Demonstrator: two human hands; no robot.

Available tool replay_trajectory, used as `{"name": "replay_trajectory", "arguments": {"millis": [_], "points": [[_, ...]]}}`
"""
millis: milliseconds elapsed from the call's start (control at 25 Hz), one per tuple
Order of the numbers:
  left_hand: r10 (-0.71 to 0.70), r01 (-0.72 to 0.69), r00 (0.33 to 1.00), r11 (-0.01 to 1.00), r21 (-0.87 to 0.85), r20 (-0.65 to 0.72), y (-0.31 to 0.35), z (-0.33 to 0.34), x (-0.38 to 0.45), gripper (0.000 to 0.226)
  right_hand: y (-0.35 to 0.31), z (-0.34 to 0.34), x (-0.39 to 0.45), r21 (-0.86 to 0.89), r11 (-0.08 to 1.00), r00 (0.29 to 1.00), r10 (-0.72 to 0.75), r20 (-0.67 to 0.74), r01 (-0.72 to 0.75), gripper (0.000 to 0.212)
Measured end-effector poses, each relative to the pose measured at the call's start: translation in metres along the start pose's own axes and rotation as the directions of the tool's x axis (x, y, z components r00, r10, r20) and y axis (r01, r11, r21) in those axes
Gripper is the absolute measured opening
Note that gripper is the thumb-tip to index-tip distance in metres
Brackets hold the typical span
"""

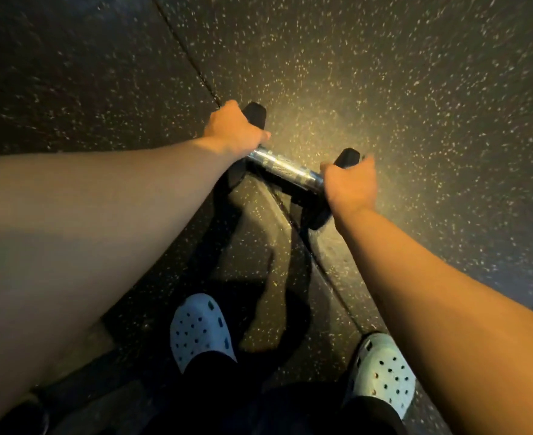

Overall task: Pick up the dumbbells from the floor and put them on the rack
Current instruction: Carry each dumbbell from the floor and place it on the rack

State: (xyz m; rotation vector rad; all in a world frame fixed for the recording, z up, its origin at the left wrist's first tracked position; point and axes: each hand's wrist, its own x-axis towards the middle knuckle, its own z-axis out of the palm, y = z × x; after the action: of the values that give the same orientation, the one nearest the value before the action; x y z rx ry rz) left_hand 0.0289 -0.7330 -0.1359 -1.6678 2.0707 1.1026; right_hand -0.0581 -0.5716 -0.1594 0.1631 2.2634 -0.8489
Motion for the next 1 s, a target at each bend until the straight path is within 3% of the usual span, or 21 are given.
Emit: {"name": "replay_trajectory", "arguments": {"millis": [120, 280, 440, 560, 680, 840, 1000], "points": [[0.008, -0.001, 0.996, 0.997, 0.074, -0.094, 0.004, 0.005, 0.003, 0.049, -0.006, 0.005, 0.004, 0.047, 0.994, 0.994, 0.102, -0.034, -0.101, 0.040], [0.035, -0.041, 0.991, 0.998, -0.042, -0.132, -0.001, -0.007, -0.030, 0.030, -0.013, -0.010, -0.020, 0.100, 0.995, 1.000, 0.009, 0.004, -0.010, 0.027], [0.000, -0.057, 0.976, 0.965, -0.258, -0.218, 0.012, -0.048, -0.097, 0.037, -0.048, -0.057, -0.075, 0.084, 0.982, 0.986, -0.168, 0.008, 0.167, 0.043], [0.025, -0.140, 0.958, 0.910, -0.390, -0.287, 0.043, -0.116, -0.160, 0.044, -0.106, -0.107, -0.136, 0.128, 0.948, 0.954, -0.299, 0.030, 0.293, 0.051], [0.043, -0.234, 0.910, 0.875, -0.425, -0.413, 0.082, -0.197, -0.226, 0.046, -0.175, -0.161, -0.208, 0.169, 0.890, 0.901, -0.433, 0.020, 0.424, 0.052], [-0.035, -0.293, 0.842, 0.808, -0.511, -0.538, 0.124, -0.305, -0.335, 0.054, -0.263, -0.233, -0.318, 0.212, 0.786, 0.794, -0.604, 0.061, 0.581, 0.056], [-0.146, -0.407, 0.708, 0.716, -0.568, -0.691, 0.145, -0.400, -0.464, 0.050, -0.337, -0.294, -0.437, 0.268, 0.661, 0.649, -0.747, 0.144, 0.701, 0.060]]}}
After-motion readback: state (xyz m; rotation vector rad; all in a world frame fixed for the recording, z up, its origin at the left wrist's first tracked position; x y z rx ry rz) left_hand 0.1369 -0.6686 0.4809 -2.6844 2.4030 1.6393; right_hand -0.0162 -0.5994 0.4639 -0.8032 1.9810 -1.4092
